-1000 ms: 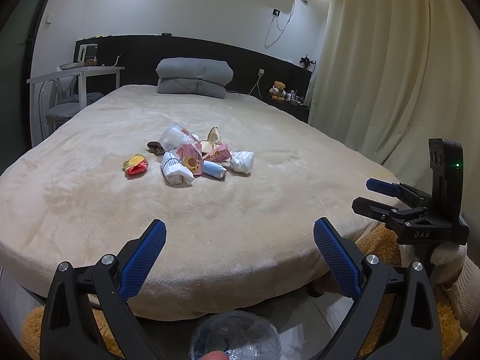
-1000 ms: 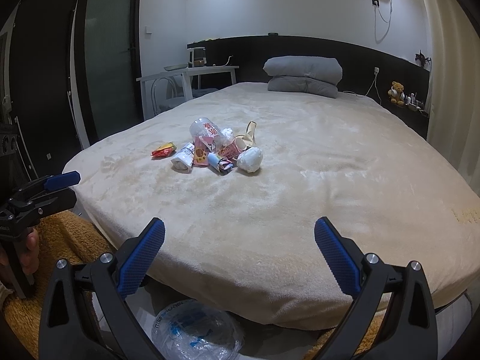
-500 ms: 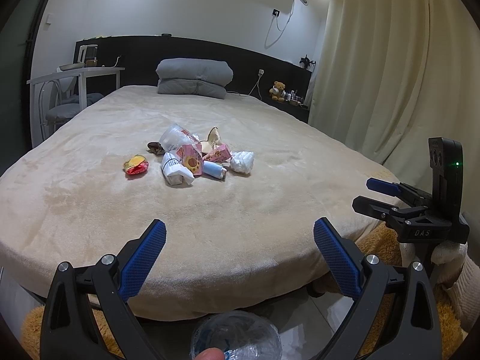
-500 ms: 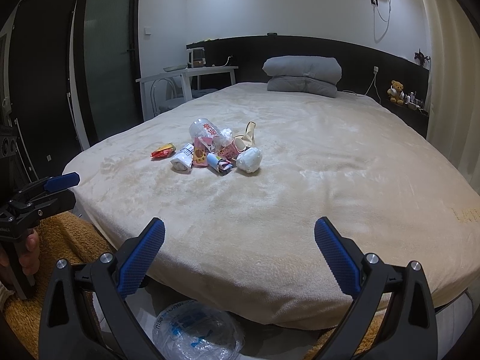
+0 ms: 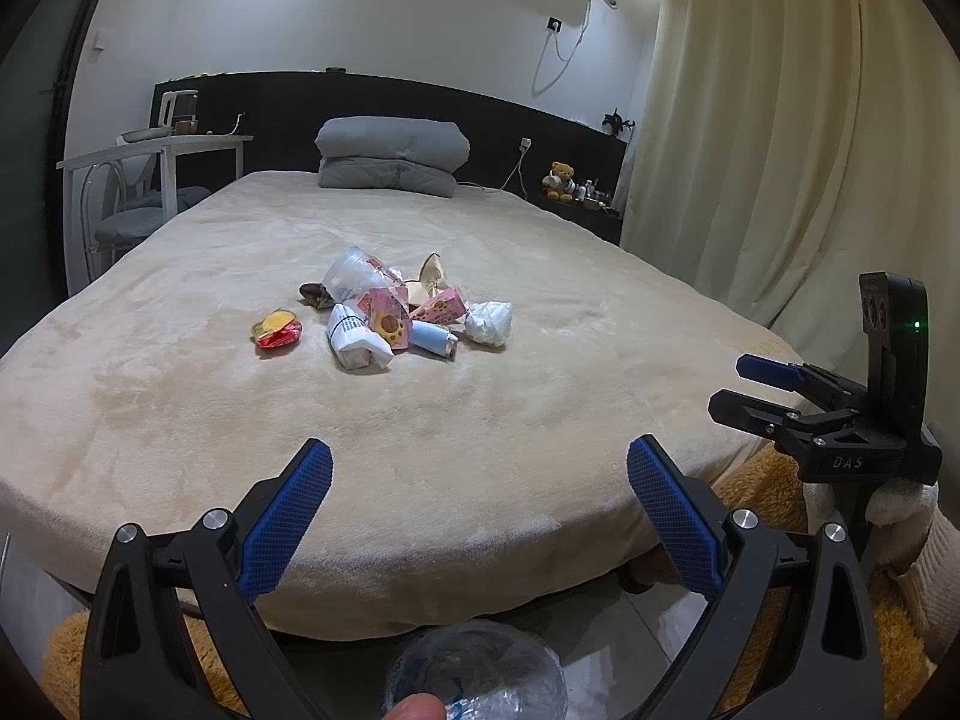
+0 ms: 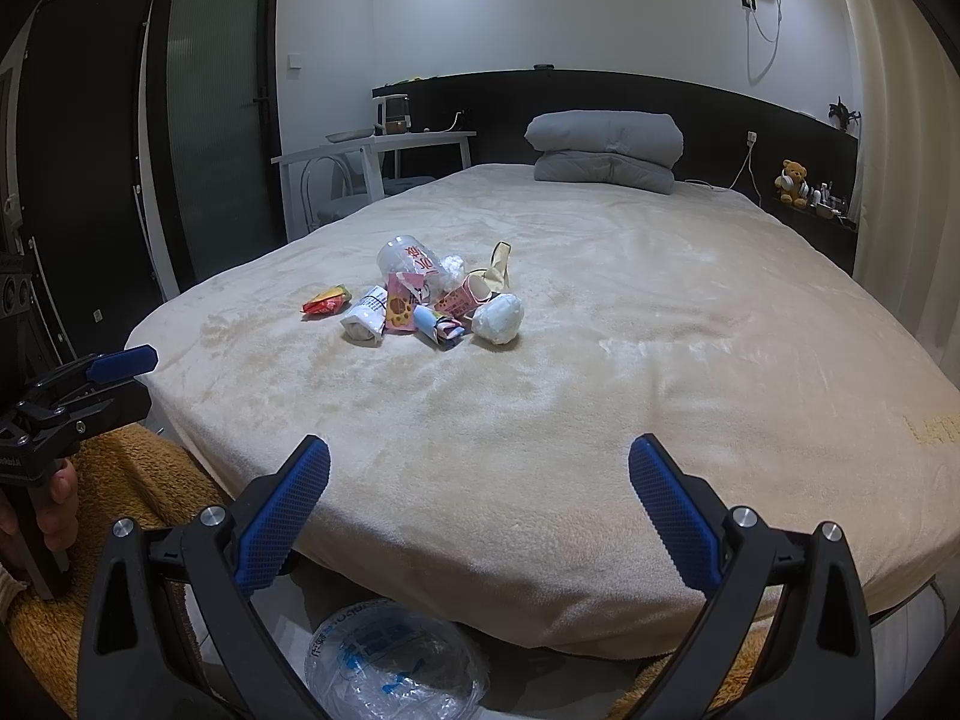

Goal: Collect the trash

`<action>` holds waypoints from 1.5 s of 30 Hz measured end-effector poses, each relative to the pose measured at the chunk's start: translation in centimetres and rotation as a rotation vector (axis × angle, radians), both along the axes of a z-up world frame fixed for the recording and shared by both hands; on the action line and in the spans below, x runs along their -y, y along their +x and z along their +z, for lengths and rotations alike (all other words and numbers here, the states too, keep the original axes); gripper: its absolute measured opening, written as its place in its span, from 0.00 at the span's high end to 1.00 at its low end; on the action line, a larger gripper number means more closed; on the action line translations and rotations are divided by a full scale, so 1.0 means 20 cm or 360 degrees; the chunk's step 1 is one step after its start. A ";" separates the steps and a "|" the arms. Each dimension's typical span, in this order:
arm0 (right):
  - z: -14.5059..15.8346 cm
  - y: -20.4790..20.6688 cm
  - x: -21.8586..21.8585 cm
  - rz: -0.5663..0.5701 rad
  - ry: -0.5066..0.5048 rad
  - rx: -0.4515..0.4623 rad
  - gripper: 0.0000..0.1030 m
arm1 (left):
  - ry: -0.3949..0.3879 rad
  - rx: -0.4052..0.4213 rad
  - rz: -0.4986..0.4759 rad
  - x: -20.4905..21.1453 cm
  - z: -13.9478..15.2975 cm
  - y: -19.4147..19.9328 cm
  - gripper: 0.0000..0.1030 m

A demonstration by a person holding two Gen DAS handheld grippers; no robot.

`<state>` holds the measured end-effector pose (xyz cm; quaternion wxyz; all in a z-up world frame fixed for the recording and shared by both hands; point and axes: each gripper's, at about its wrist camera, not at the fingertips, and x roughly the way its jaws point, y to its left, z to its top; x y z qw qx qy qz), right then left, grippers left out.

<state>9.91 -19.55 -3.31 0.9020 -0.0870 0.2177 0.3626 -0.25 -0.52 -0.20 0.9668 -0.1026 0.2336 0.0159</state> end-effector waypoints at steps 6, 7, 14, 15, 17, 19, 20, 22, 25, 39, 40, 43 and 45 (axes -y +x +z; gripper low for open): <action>0.00 0.00 0.00 0.0005 0.0005 -0.0006 0.04 | 0.0008 -0.0003 0.0010 0.00 0.00 -0.01 0.06; 0.00 0.00 0.00 0.0000 0.0003 -0.0004 0.04 | 0.0008 -0.0003 0.0010 0.00 0.00 -0.01 0.06; 0.00 0.01 0.01 0.0011 0.0019 -0.0029 0.04 | 0.0023 -0.0006 0.0024 0.00 0.00 -0.02 0.06; 0.00 0.01 0.02 0.0025 0.0026 -0.0037 0.04 | 0.0022 -0.0004 0.0024 -0.01 0.00 -0.02 0.06; 0.02 0.01 0.02 0.0037 0.0031 -0.0040 0.04 | 0.0027 -0.0003 0.0033 -0.01 0.00 -0.02 0.06; 0.02 0.00 0.03 0.0035 0.0024 -0.0029 0.04 | 0.0029 -0.0009 0.0042 -0.01 0.00 -0.02 0.06; 0.02 0.00 0.02 0.0038 0.0020 -0.0026 0.04 | 0.0026 -0.0012 0.0041 -0.01 0.00 -0.02 0.06; 0.03 -0.01 0.02 0.0048 0.0011 -0.0020 0.04 | 0.0027 -0.0022 0.0039 -0.01 0.00 -0.01 0.06; 0.04 0.01 0.01 0.0067 0.0007 -0.0030 0.04 | 0.0021 -0.0035 0.0036 -0.01 0.00 0.00 0.06; 0.07 0.23 -0.10 0.0102 -0.0069 -0.0121 0.04 | -0.0093 -0.0118 0.0068 -0.19 0.01 0.16 0.06; 0.07 0.25 -0.11 0.0114 -0.0075 -0.0127 0.04 | -0.0097 -0.0126 0.0067 -0.21 0.01 0.18 0.06; 0.08 0.31 -0.16 0.0139 -0.0086 -0.0137 0.04 | -0.0094 -0.0150 0.0080 -0.26 0.02 0.25 0.06; 0.09 0.35 -0.19 0.0149 -0.0104 -0.0145 0.04 | -0.0092 -0.0173 0.0086 -0.30 0.02 0.29 0.06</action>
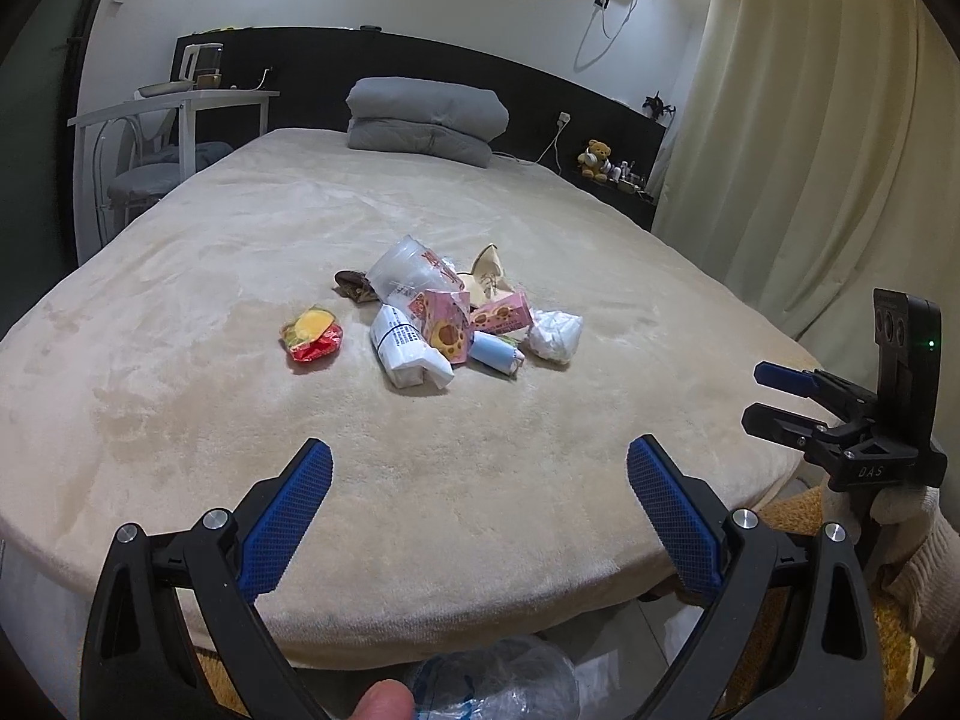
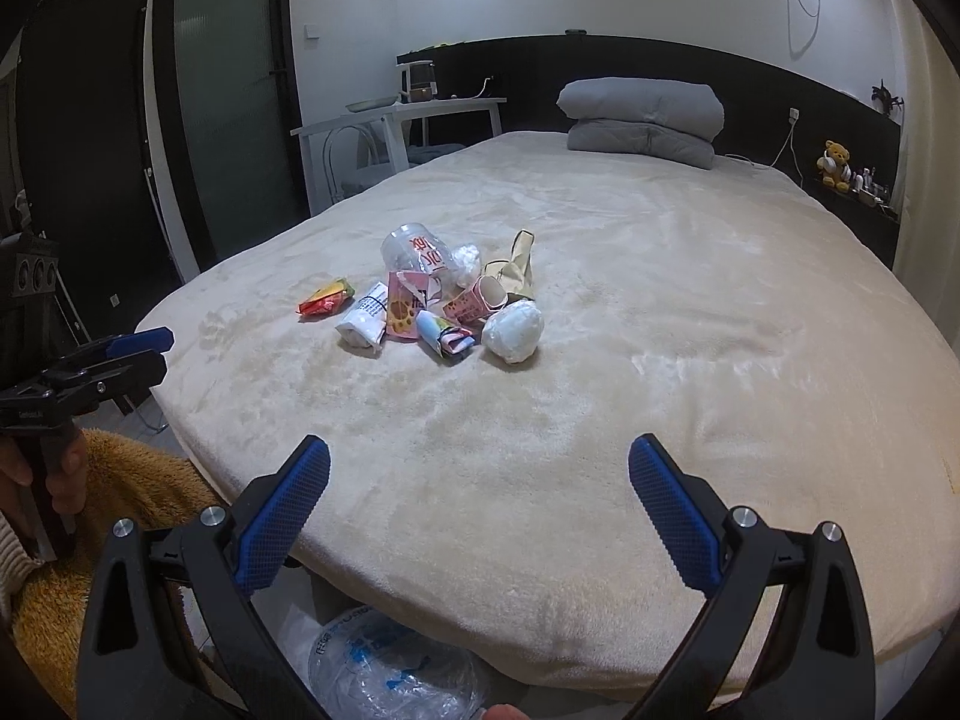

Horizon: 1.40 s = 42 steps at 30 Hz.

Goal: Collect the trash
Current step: 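Grasp the yellow-red chip bag with the left tool while the right tool grasps the white plastic ball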

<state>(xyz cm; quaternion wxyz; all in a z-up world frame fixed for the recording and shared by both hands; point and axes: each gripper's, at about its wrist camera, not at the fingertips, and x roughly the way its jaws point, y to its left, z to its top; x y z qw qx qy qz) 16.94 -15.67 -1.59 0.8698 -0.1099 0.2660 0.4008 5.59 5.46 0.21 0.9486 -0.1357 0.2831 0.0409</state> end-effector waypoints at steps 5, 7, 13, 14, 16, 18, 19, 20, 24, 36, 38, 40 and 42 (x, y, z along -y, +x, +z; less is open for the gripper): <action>0.01 0.12 -0.09 0.0020 -0.0028 -0.0040 0.06 | -0.0003 -0.0066 0.0009 -0.11 -0.01 0.13 0.06; 0.01 0.18 -0.13 0.0024 -0.0043 -0.0059 0.06 | -0.0021 -0.0099 0.0017 -0.17 -0.03 0.18 0.06; -0.01 0.33 -0.24 0.0039 -0.0064 -0.0133 0.13 | -0.0080 -0.0178 0.0066 -0.34 -0.07 0.33 0.06; -0.02 0.36 -0.25 0.0044 -0.0066 -0.0153 0.13 | -0.0084 -0.0186 0.0070 -0.37 -0.08 0.36 0.06; -0.03 0.41 -0.29 0.0053 -0.0074 -0.0175 0.15 | -0.0077 -0.0205 0.0077 -0.41 -0.09 0.41 0.07; -0.04 0.46 -0.33 0.0050 -0.0095 -0.0199 0.23 | -0.0047 -0.0231 0.0081 -0.44 -0.10 0.47 0.07; -0.05 0.49 -0.35 0.0050 -0.0096 -0.0218 0.24 | -0.0033 -0.0247 0.0079 -0.46 -0.11 0.50 0.07; -0.06 0.52 -0.37 0.0053 -0.0098 -0.0243 0.25 | -0.0021 -0.0261 0.0078 -0.47 -0.12 0.53 0.07; -0.10 0.63 -0.44 0.0058 -0.0114 -0.0314 0.27 | 0.0011 -0.0308 0.0076 -0.53 -0.15 0.63 0.07; -0.19 0.84 -0.60 0.0089 -0.0155 -0.0433 0.52 | 0.0041 -0.0461 0.0072 -0.67 -0.29 0.84 0.20; -0.19 0.84 -0.60 0.0089 -0.0151 -0.0445 0.56 | 0.0041 -0.0483 0.0053 -0.67 -0.31 0.86 0.25; -0.19 0.85 -0.59 0.0088 -0.0143 -0.0451 0.57 | 0.0065 -0.0519 0.0044 -0.66 -0.34 0.87 0.37; -0.19 0.84 -0.60 0.0086 -0.0154 -0.0444 0.58 | 0.0107 -0.0542 0.0034 -0.64 -0.34 0.88 0.47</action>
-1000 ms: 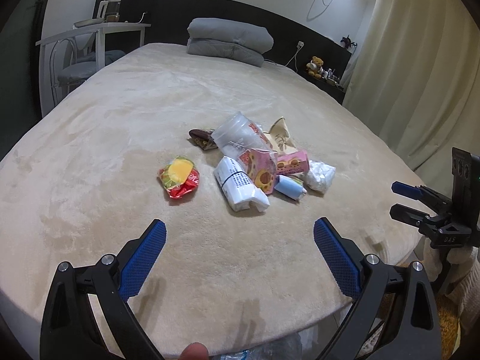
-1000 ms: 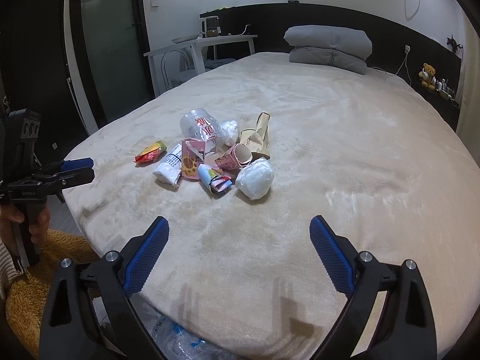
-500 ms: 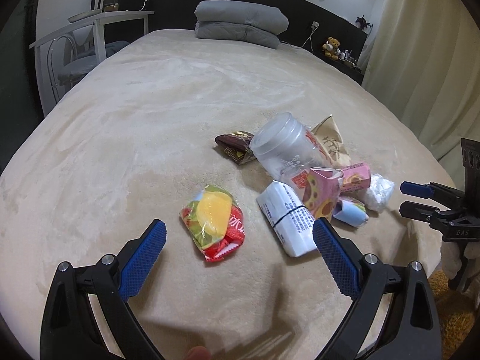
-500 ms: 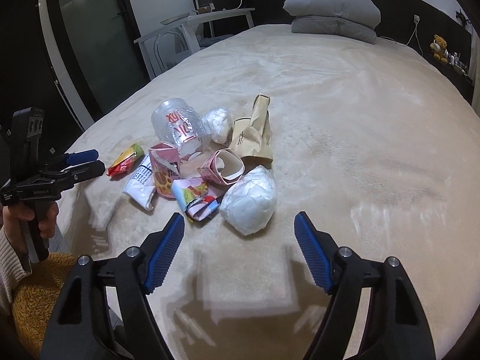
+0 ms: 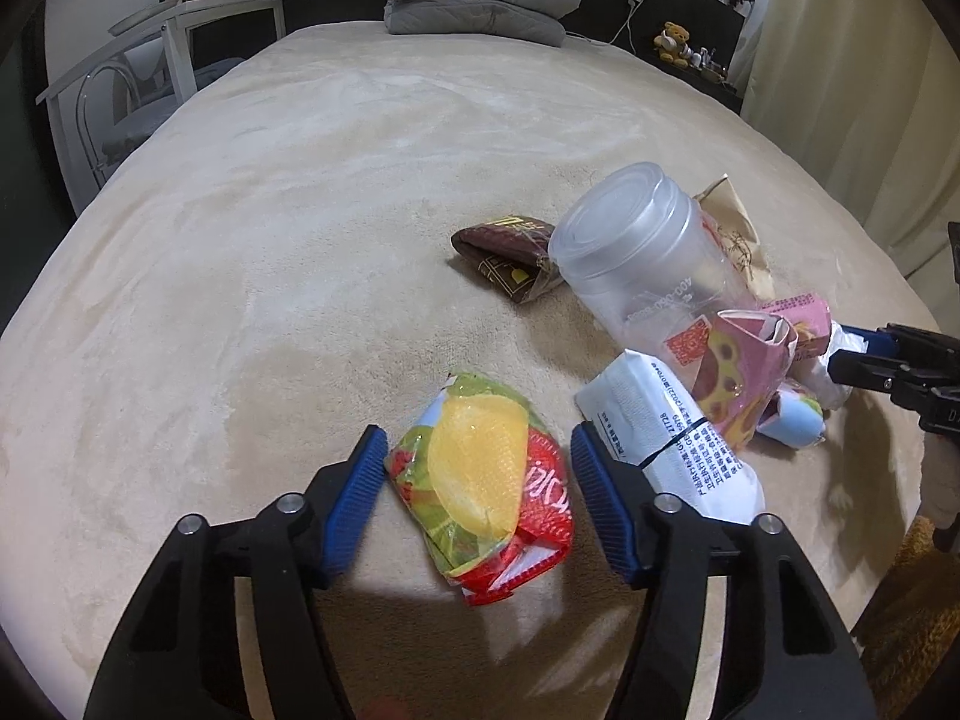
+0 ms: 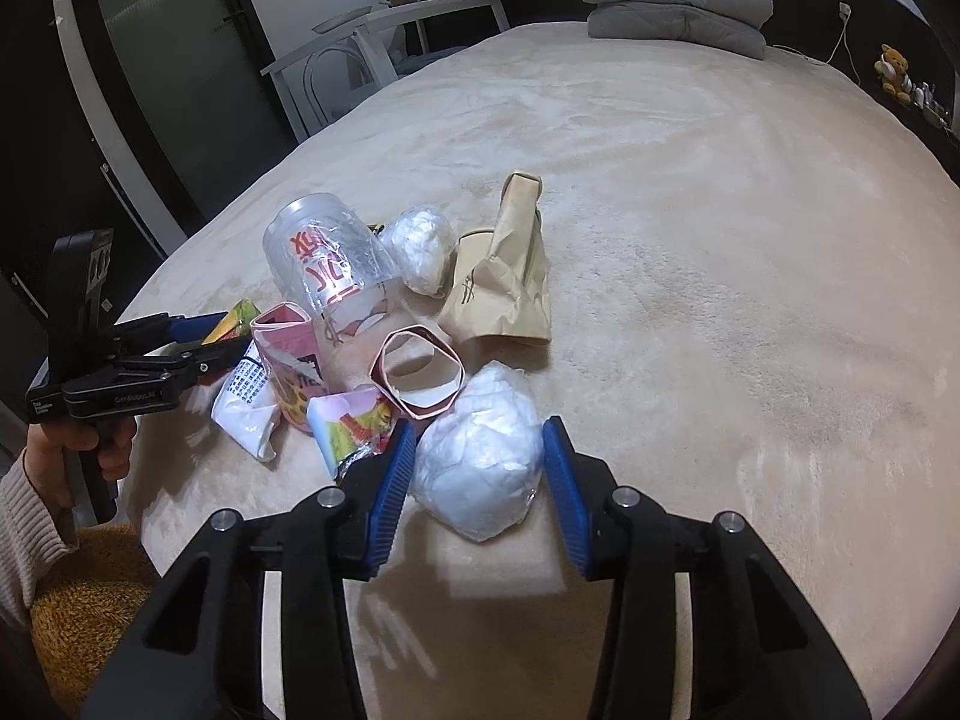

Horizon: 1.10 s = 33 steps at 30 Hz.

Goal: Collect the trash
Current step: 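Grasp the yellow-red chip bag with the left tool while the right tool grasps the white plastic ball, then carry the chip bag and white plastic ball with both tools down to the trash bag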

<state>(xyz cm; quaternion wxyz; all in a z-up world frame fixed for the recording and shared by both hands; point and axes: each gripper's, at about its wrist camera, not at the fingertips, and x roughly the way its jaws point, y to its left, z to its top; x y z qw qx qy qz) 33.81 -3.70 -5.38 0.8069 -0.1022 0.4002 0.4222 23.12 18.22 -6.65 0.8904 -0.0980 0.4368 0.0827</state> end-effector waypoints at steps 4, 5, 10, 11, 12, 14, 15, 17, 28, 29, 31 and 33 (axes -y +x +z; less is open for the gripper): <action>0.01 -0.02 0.00 -0.0011 -0.0001 0.0042 0.59 | 0.0039 -0.0003 -0.0003 0.02 0.00 -0.01 0.47; 0.01 -0.03 0.01 -0.0015 0.0003 0.0051 0.59 | 0.0042 0.0003 -0.0002 0.02 0.01 -0.01 0.47; 0.02 -0.04 0.05 -0.0041 0.0021 0.0054 0.59 | 0.0036 0.0045 0.0016 0.03 0.05 -0.04 0.47; 0.02 -0.04 0.06 -0.0049 0.0024 0.0059 0.59 | 0.0037 0.0052 0.0019 0.03 0.06 -0.05 0.47; 0.03 -0.05 0.07 -0.0056 0.0029 0.0064 0.59 | 0.0037 0.0059 0.0021 0.04 0.07 -0.06 0.47; 0.04 -0.07 0.10 -0.0077 0.0050 0.0063 0.59 | 0.0024 0.0081 0.0026 0.05 0.09 -0.08 0.47; 0.05 -0.07 0.12 -0.0087 0.0060 0.0060 0.59 | 0.0017 0.0093 0.0029 0.05 0.10 -0.09 0.47; 0.07 -0.10 0.15 -0.0109 0.0078 0.0067 0.59 | -0.0003 0.0118 0.0033 0.08 0.12 -0.12 0.47; 0.14 -0.31 0.32 -0.0167 0.0193 0.0118 0.60 | -0.0035 0.0274 -0.0041 0.28 0.26 -0.29 0.47; 0.15 -0.33 0.34 -0.0169 0.0202 0.0126 0.60 | -0.0039 0.0289 -0.0049 0.30 0.27 -0.31 0.47; 0.16 -0.37 0.37 -0.0176 0.0224 0.0135 0.60 | -0.0051 0.0312 -0.0056 0.34 0.28 -0.35 0.47; 0.16 -0.41 0.42 -0.0185 0.0249 0.0128 0.60 | -0.0051 0.0339 -0.0071 0.38 0.30 -0.40 0.47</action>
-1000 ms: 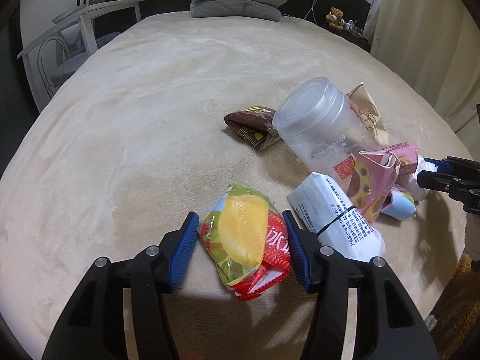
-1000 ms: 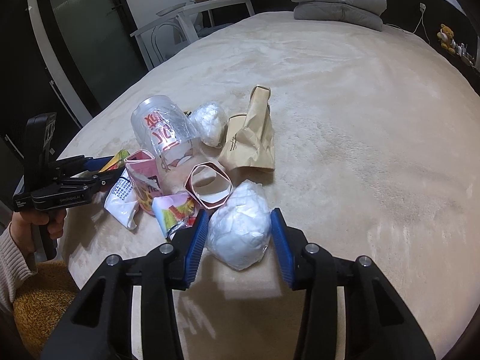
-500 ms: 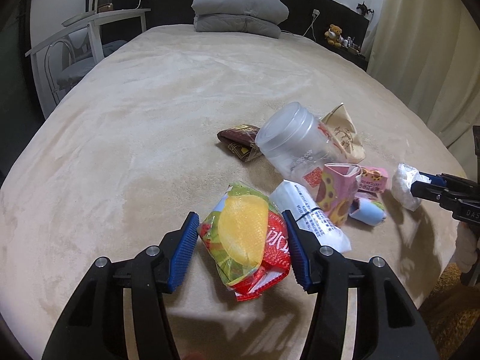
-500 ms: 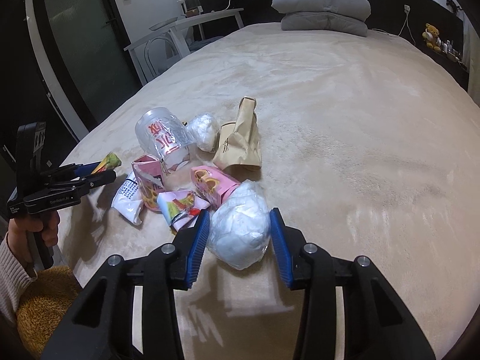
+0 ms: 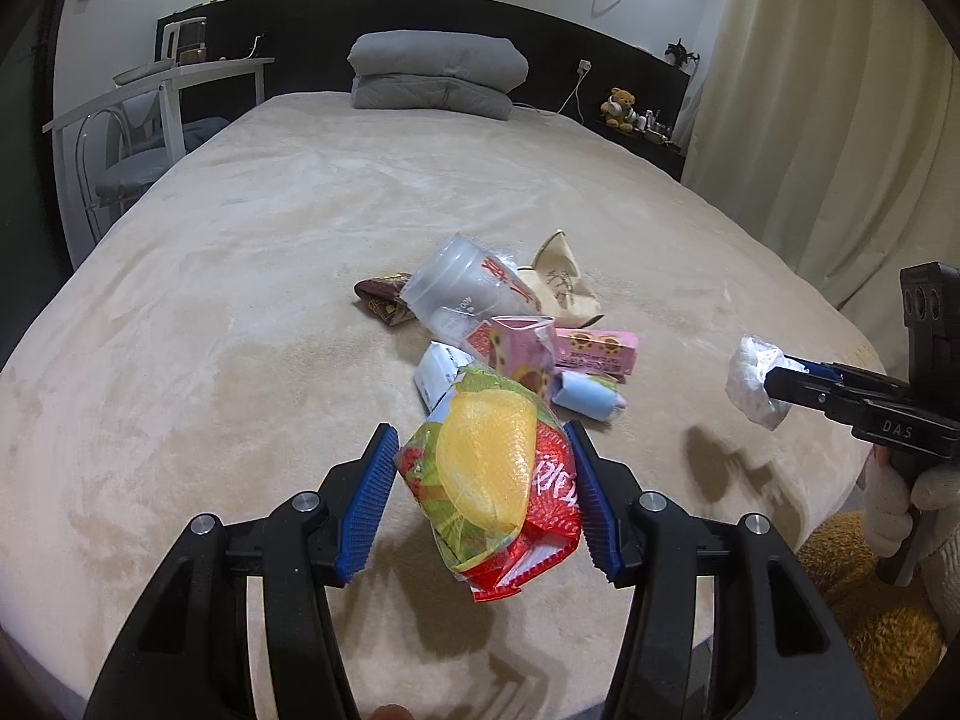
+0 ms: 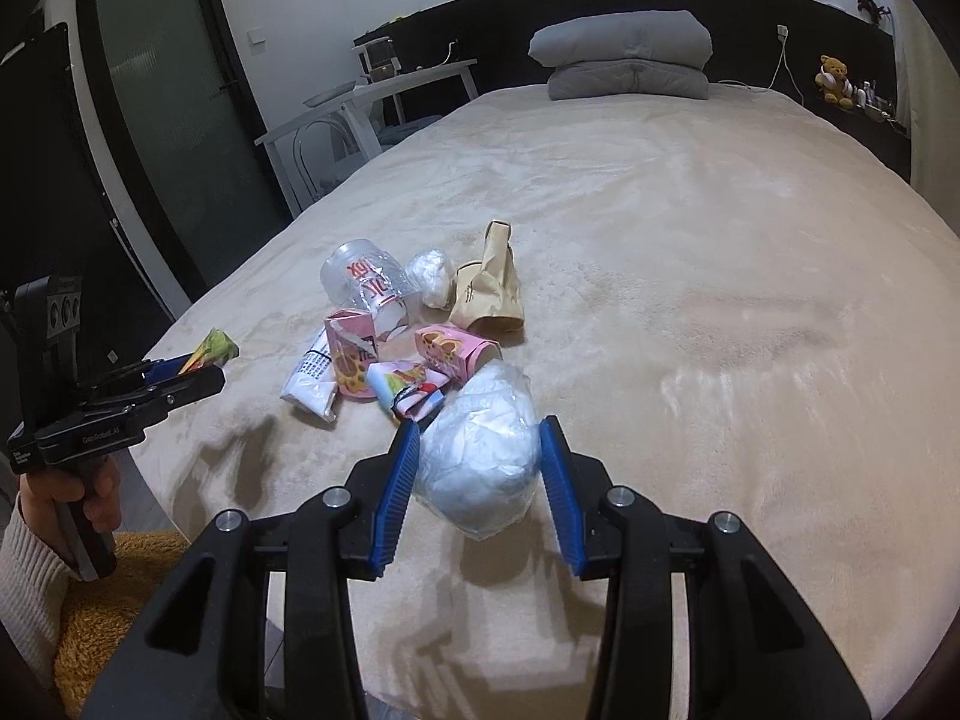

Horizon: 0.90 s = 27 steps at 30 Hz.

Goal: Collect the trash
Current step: 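Carry the chip bag and white plastic ball with both tools down to the trash bag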

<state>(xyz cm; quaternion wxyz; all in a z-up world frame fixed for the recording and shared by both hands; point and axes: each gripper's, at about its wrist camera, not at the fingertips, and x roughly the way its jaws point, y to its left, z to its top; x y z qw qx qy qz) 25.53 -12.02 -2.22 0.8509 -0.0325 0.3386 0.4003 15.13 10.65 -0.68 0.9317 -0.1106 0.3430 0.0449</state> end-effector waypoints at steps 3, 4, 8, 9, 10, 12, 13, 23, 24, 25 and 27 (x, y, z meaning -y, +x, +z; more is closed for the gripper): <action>-0.01 -0.07 0.06 -0.0014 0.0026 0.0001 0.59 | -0.0020 0.0039 -0.0022 0.06 0.02 -0.06 0.47; -0.01 -0.10 0.07 -0.0017 0.0033 0.0004 0.59 | -0.0026 0.0047 -0.0029 0.08 0.02 -0.08 0.47; -0.03 -0.22 0.14 -0.0022 0.0059 0.0005 0.59 | -0.0050 0.0071 -0.0054 0.18 0.01 -0.16 0.47; -0.03 -0.24 0.15 -0.0022 0.0061 0.0008 0.59 | -0.0058 0.0076 -0.0062 0.20 0.01 -0.18 0.47; -0.04 -0.27 0.16 -0.0021 0.0060 0.0012 0.60 | -0.0063 0.0082 -0.0069 0.23 0.00 -0.20 0.47; -0.04 -0.33 0.19 -0.0019 0.0066 0.0015 0.60 | -0.0073 0.0091 -0.0081 0.27 -0.01 -0.25 0.47; -0.05 -0.35 0.20 -0.0017 0.0070 0.0013 0.59 | -0.0081 0.0095 -0.0086 0.30 -0.01 -0.27 0.47; -0.08 -0.59 0.29 -0.0019 0.0087 0.0017 0.59 | -0.0120 0.0097 -0.0123 0.50 -0.07 -0.47 0.47; -0.09 -0.61 0.29 -0.0018 0.0086 0.0016 0.59 | -0.0122 0.0093 -0.0126 0.51 -0.07 -0.49 0.47; -0.09 -0.63 0.30 -0.0017 0.0085 0.0013 0.59 | -0.0125 0.0090 -0.0128 0.53 -0.08 -0.50 0.47; -0.11 -0.66 0.31 -0.0019 0.0078 0.0004 0.59 | -0.0130 0.0081 -0.0134 0.56 -0.09 -0.53 0.47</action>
